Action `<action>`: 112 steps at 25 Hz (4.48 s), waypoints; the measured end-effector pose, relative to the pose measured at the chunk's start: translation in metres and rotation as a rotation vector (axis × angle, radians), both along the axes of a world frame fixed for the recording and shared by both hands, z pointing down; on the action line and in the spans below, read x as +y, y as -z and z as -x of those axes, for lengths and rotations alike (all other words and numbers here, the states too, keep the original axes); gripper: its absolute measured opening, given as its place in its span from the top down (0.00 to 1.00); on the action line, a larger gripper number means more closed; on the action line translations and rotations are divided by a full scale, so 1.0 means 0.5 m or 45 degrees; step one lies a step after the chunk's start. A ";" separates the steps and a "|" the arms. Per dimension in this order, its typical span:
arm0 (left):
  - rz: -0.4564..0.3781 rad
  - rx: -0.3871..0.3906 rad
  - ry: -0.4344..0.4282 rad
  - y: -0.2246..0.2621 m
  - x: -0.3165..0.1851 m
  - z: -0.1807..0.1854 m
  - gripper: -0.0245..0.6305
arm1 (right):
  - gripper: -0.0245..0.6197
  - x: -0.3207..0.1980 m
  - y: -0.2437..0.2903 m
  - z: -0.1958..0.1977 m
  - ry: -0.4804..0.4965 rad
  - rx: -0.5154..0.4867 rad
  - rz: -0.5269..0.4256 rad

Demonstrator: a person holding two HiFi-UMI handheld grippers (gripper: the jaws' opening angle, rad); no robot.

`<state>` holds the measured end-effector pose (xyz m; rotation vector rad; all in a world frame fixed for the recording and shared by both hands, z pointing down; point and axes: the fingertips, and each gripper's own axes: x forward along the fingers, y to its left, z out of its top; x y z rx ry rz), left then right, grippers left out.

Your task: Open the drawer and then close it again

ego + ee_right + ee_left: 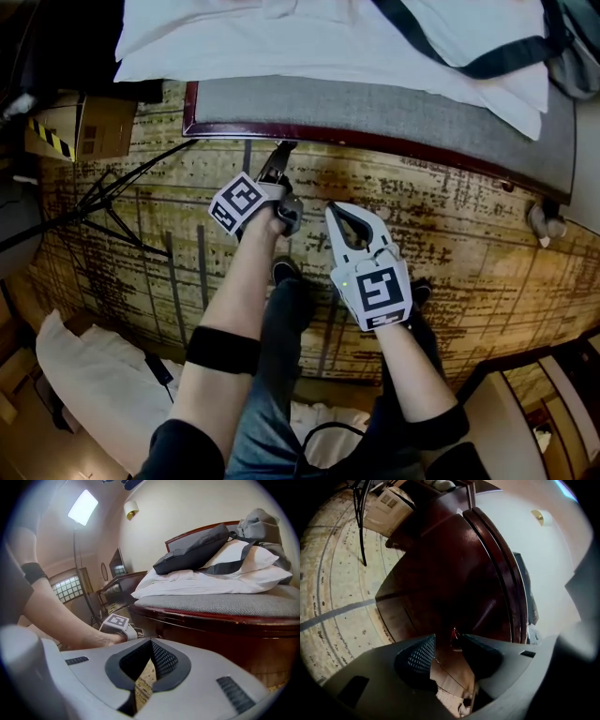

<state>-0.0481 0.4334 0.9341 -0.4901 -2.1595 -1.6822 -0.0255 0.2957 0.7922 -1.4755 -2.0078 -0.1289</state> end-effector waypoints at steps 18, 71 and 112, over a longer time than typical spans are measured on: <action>0.013 -0.404 -0.017 0.017 0.000 0.025 0.87 | 0.95 -0.029 -0.064 -0.016 -0.027 0.061 -0.014; -0.097 -0.342 0.009 0.024 -0.183 -0.340 0.89 | 0.95 -0.103 -0.016 -0.233 0.326 0.129 -0.026; 0.544 -0.223 -0.264 0.870 -0.186 -0.318 0.96 | 0.95 -0.194 0.575 -0.108 0.292 -0.101 -0.028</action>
